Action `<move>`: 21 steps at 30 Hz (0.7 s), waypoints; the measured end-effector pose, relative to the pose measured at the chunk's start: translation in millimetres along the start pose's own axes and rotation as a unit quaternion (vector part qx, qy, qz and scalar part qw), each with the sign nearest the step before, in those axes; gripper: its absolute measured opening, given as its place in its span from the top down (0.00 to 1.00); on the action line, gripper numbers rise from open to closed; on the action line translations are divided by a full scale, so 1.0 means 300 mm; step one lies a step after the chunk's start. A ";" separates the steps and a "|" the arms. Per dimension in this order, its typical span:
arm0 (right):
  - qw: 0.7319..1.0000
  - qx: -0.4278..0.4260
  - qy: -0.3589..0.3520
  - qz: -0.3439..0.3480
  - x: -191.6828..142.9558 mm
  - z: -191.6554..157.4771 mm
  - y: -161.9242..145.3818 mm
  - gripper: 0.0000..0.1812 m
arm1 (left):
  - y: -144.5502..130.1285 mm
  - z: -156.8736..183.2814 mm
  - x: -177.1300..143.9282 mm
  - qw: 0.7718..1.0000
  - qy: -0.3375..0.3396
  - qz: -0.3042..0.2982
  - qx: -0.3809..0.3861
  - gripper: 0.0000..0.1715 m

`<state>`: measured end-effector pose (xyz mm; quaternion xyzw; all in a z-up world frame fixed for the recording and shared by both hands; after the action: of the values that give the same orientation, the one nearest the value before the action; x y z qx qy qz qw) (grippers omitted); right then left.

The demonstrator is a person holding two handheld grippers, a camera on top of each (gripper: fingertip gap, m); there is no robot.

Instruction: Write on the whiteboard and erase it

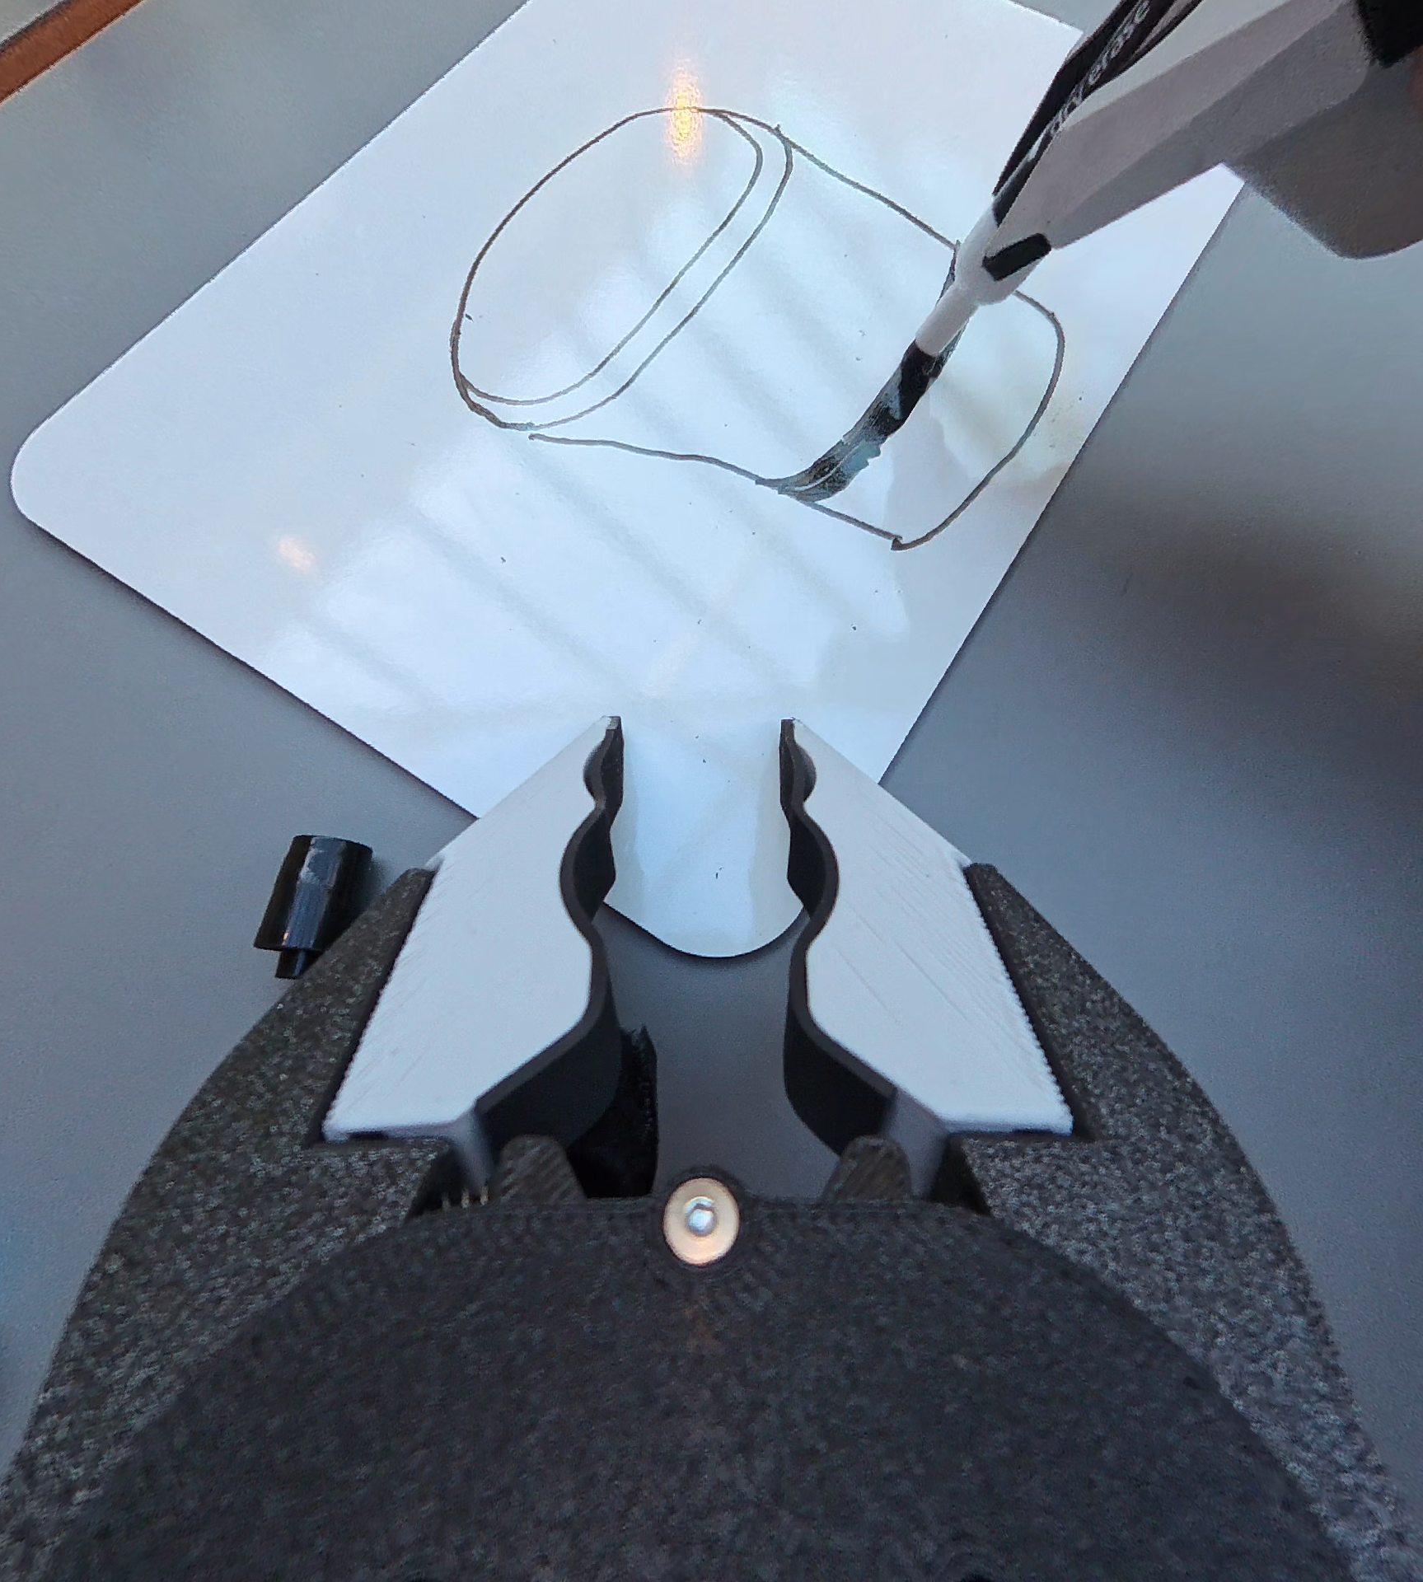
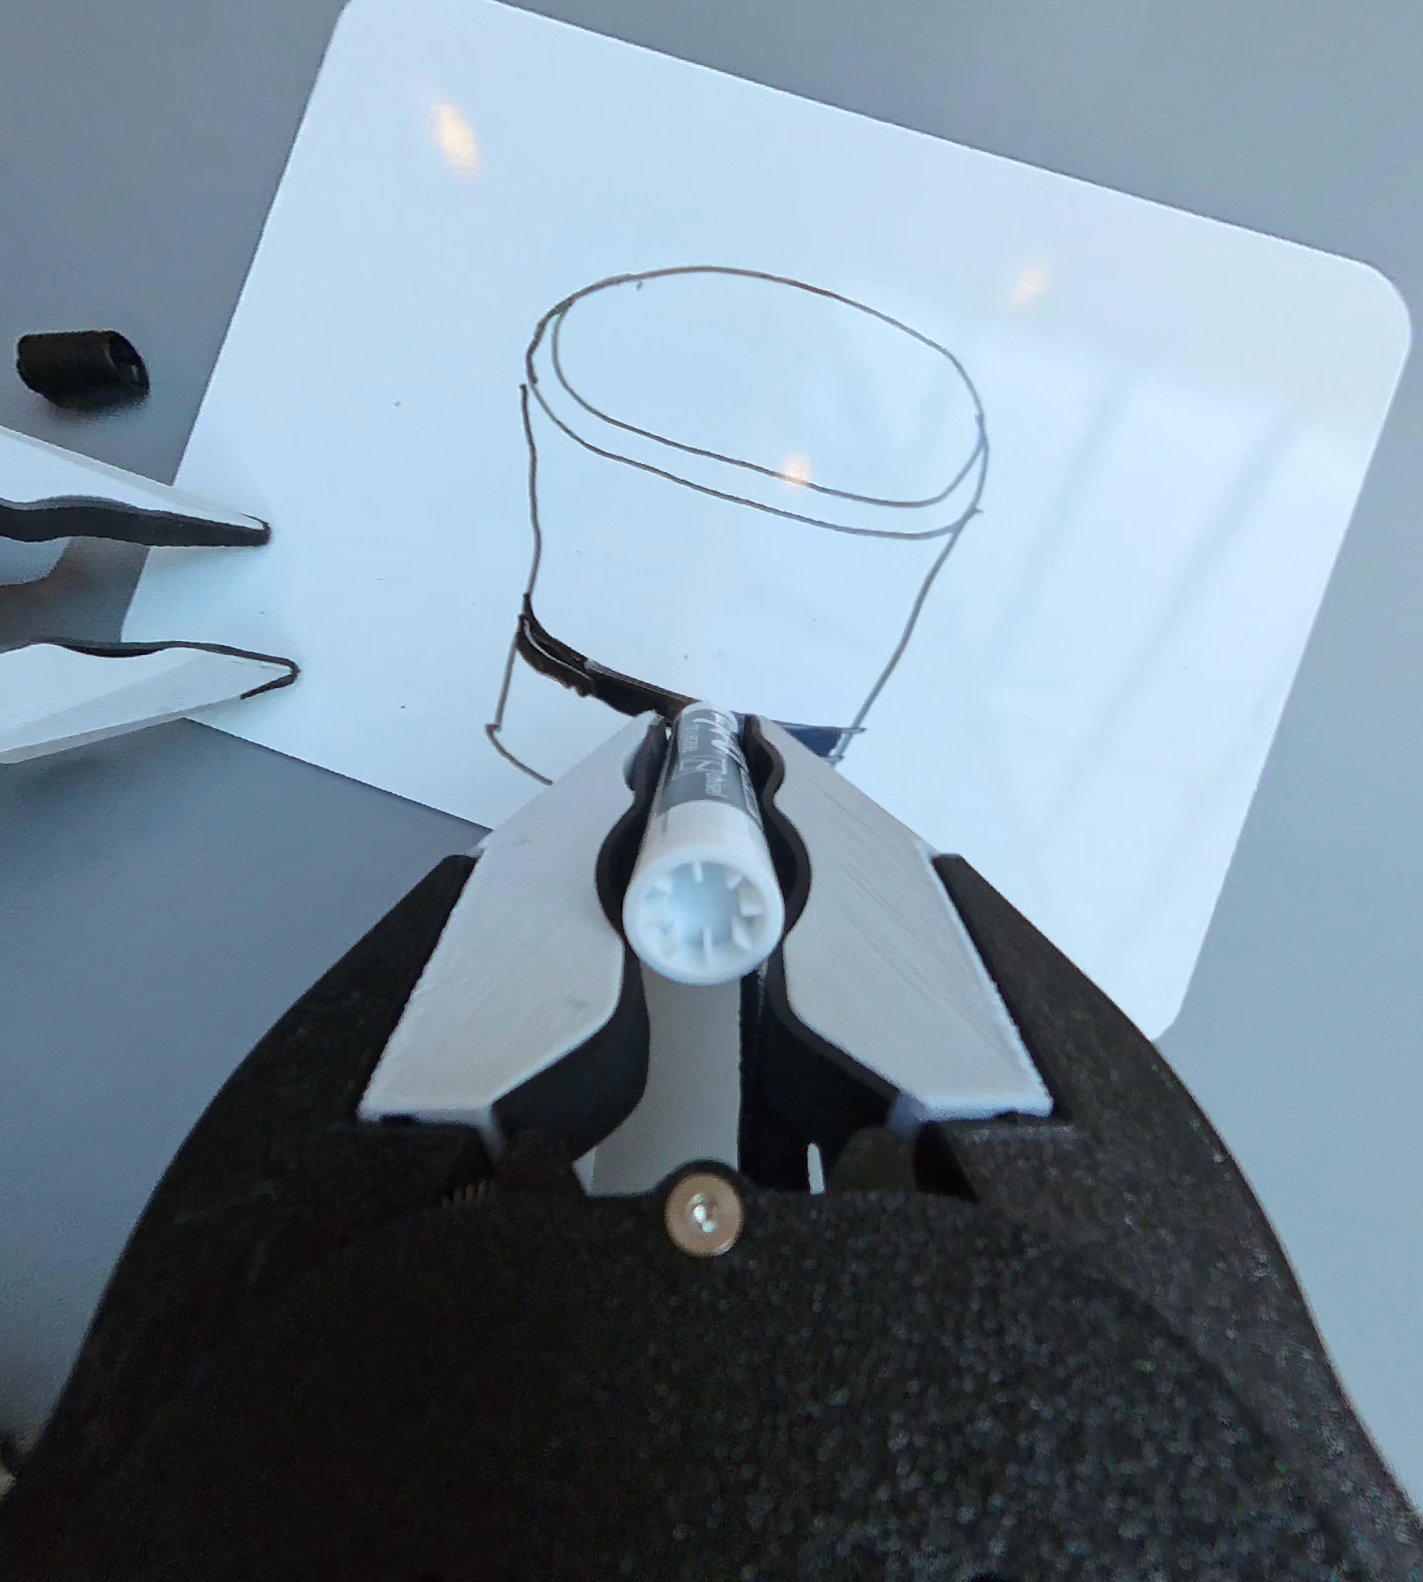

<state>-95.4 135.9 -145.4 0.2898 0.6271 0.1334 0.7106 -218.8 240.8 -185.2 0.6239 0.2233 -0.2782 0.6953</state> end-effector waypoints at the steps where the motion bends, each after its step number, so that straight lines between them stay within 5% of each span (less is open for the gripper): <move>1: 1.000 0.002 -0.005 -0.001 -0.004 0.014 -0.006 0.90 | 0.000 0.000 0.000 1.000 0.000 0.000 0.000 0.79; 21: 0.999 0.018 -0.027 -0.010 -0.027 0.100 -0.039 0.90 | 0.000 -0.002 0.001 1.000 0.000 0.000 0.000 0.79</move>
<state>-69.9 115.0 -144.3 0.2999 0.6128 0.1069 0.7233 -218.6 241.3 -185.3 0.6236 0.2236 -0.2780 0.6956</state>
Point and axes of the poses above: each gripper's, where its closed fingertips meet, x out along the fingers, y out of its top, z = x × y across the jaws, the point moved 5 cm from there along -x, back along the fingers, and after that the axes turned 8 degrees about -x, right-handed, at the moved point
